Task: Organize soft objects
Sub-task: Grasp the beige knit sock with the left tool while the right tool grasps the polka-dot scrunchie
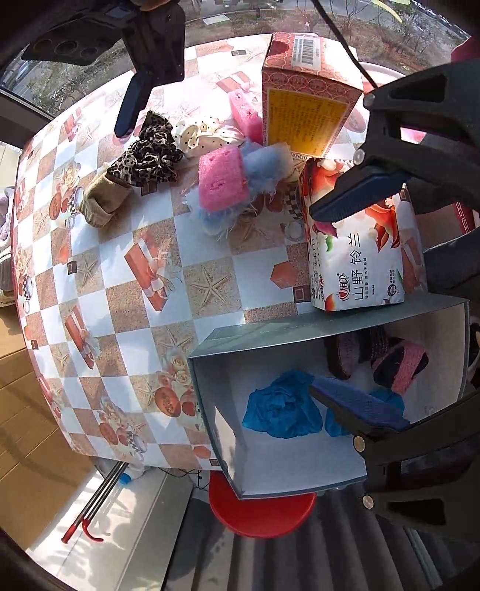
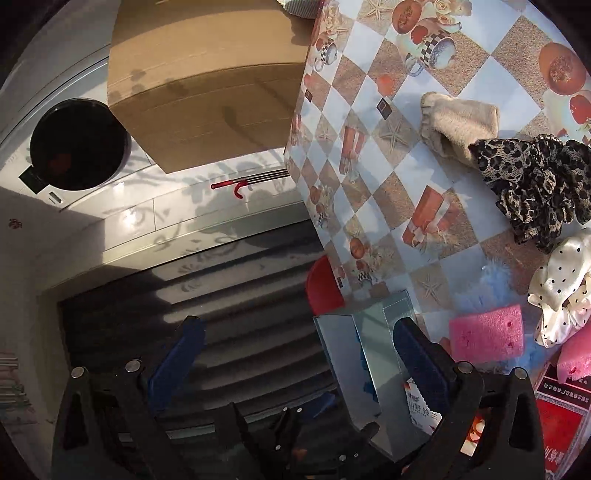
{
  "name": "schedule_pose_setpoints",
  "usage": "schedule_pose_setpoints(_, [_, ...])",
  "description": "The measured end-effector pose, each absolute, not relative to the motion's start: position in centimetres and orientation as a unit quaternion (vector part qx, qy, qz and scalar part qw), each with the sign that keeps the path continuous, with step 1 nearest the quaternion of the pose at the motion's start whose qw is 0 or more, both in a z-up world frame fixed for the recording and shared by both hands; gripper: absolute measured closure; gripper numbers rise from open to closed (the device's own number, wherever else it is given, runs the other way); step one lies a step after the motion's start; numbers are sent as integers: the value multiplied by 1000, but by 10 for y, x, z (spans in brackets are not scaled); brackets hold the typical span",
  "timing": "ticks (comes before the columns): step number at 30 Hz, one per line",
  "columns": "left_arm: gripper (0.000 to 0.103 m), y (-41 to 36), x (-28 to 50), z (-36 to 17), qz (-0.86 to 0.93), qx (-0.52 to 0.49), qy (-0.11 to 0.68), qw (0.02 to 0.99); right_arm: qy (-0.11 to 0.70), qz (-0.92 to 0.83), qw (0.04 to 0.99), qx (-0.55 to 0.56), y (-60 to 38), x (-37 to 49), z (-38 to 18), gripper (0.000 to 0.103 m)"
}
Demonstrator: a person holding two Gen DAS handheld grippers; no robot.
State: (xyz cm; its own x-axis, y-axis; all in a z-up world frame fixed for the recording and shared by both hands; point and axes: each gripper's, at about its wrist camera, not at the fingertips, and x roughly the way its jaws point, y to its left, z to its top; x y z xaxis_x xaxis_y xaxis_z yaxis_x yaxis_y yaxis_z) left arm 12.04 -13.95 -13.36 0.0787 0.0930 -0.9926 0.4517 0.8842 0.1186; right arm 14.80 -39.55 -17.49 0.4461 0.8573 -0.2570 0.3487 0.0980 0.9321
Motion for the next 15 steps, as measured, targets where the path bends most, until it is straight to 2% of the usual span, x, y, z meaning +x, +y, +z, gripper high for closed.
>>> schedule_pose_setpoints(4, [14,-159,124,-145,-150,191,674,698,537,198,602,557,-413,120,-143,0])
schedule_pose_setpoints(7, [14,-188,124,-159,-174,199,674,690,598,104,629,486,-453,100,-145,0])
schedule_pose_setpoints(11, [14,-225,130,-181,-196,204,675,682,666,-14,667,333,-477,92,-177,0])
schedule_pose_setpoints(15, [14,-245,145,-201,-182,216,676,681,713,-4,637,293,-461,97,-235,0])
